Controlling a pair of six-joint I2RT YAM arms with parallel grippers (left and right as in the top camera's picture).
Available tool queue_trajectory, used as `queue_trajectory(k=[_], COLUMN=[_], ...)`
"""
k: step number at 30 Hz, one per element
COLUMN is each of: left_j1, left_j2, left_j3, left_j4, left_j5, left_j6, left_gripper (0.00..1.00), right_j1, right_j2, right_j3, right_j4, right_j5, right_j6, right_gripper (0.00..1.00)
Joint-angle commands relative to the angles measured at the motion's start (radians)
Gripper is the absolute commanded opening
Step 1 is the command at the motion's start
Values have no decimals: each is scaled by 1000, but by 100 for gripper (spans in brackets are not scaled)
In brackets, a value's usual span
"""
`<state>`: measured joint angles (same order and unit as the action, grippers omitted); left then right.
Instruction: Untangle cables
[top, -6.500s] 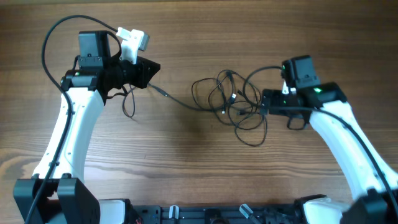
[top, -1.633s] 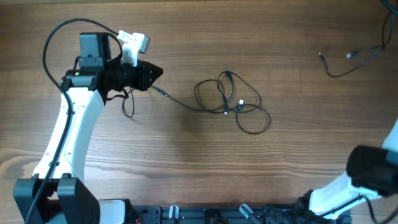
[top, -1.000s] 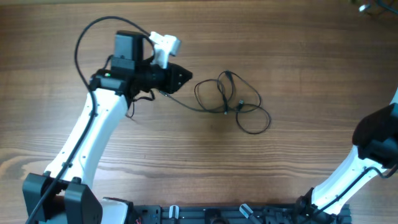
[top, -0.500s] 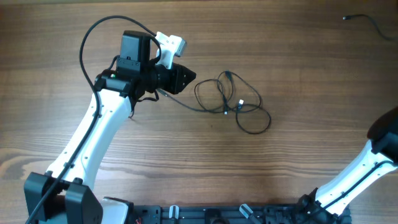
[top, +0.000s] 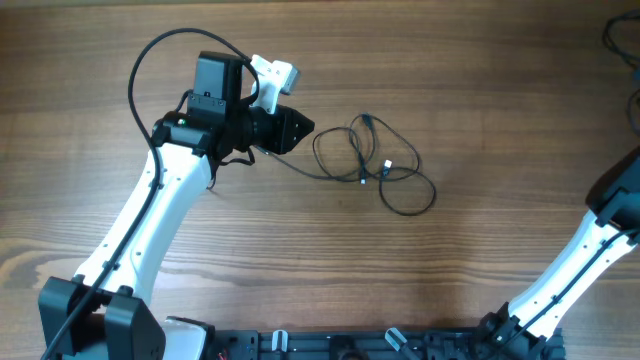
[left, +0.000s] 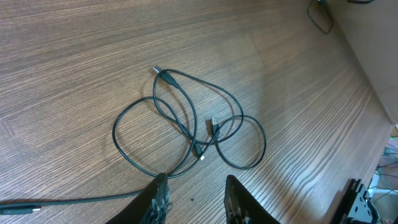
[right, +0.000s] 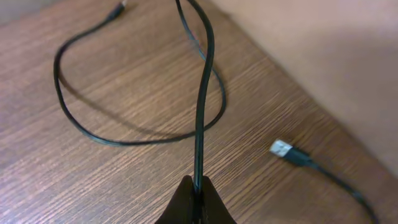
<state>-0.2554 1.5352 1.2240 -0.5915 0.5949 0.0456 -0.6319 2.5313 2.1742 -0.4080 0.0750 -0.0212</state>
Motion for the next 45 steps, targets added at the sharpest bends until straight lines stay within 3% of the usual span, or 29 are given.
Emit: queue_trajectory(k=[1,5,6,7,13,19,25,30,39,45], left_j1=[-5,-6,-6,-6,-6,-6,-6,8,177,302], left_j2=[-8,-8,-8,-8,-7,-7,-7,-8,-62,-92], left_j3=[9,9,9,9,9,9,9,9,9,9], left_j4=[-3,-4,-4,-4,-3,-3,-3,12,61,45], left_j5=[-2,-2,-3,-3,-13,-13,-17,-98,-121,-121], left_j6=[-10,-25,-25,-25,-24,-24,18,51,50,42], left_gripper=[31,31,31,31,31,31,36,38,38,39], right_j1=[-2,-3,-3,-2,2,26,42,51,189,368], right_j2=[39,47,47,47,3,-111,-275,-388,-619,-697], right_j3=[16,16,16,16,80,245,246,246,245,245], right_j4=[-4,-9,-18,-20,-86,-298,-506,-642,-782,-967], right_j5=[-32,-21,-21,-21,-23,106,274,247,245,245], right_j6=[40,49,52,61,128,203,278,343,343,366], right_gripper=[4,4,20,99,100,100,100,100,100,100])
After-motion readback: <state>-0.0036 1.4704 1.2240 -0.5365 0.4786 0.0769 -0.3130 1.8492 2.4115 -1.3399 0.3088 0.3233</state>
